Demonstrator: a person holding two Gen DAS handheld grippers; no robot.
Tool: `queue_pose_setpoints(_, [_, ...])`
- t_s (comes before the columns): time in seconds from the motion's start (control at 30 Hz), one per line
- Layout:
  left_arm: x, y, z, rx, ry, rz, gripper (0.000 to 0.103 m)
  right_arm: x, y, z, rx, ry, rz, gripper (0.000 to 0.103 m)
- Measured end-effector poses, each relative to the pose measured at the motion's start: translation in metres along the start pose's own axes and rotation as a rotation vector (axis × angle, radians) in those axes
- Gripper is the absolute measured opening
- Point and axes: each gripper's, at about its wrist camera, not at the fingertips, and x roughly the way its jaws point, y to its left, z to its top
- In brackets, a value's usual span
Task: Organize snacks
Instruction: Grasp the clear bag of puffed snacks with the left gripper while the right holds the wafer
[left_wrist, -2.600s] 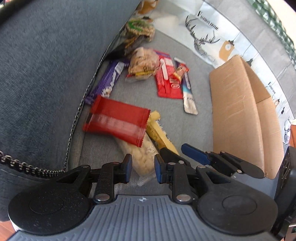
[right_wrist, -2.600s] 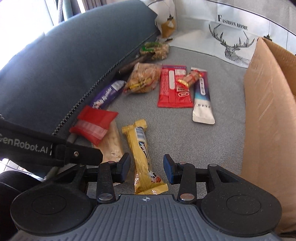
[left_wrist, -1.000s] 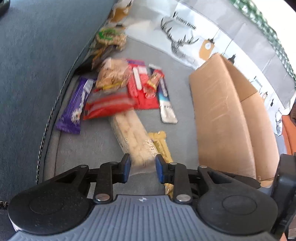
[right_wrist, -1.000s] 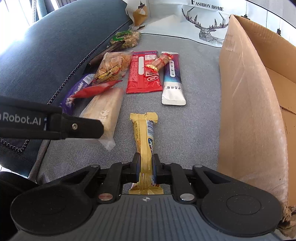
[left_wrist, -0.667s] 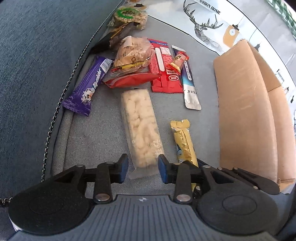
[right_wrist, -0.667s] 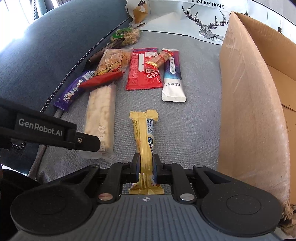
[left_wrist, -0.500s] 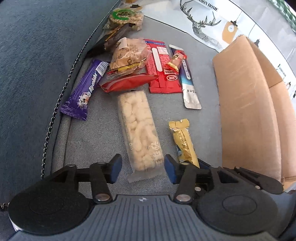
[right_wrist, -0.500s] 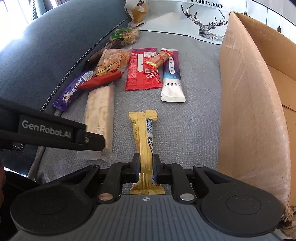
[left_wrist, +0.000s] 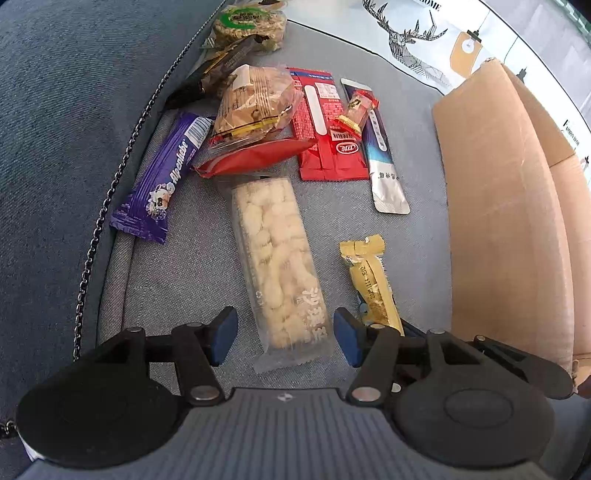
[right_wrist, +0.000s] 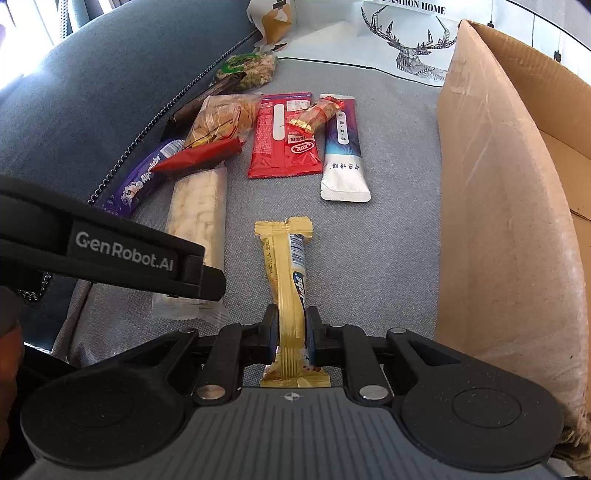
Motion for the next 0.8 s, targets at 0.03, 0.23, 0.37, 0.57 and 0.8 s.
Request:
queue_pose_setpoints(0.03, [0.0014, -0.0005, 0.0009, 0.002, 0.003, 0.005, 0.063, 0.0004, 0.0009, -0.0002, -0.002, -0.001, -0.002, 0.015])
queue_pose_setpoints(0.23, [0.0065, -0.0015, 0.0045, 0.006, 0.007, 0.023, 0.063, 0.0001, 0.0039, -0.0021, -0.015, -0.006, -0.015, 0.015])
queue_pose_setpoints(0.37, [0.007, -0.0008, 0.0051, 0.006, 0.006, 0.024, 0.063, -0.0014, 0.0033, -0.0023, -0.014, -0.014, -0.018, 0.014])
queue_pose_setpoints(0.57, [0.0088, -0.0003, 0.007, 0.001, 0.01, 0.028, 0.062, -0.0039, 0.0023, -0.0011, -0.004, -0.024, -0.015, 0.014])
queue_pose_setpoints(0.8, [0.0095, -0.0041, 0.0064, 0.019, 0.004, 0.058, 0.054, -0.0073, 0.0015, -0.0022, 0.004, -0.031, -0.017, 0.014])
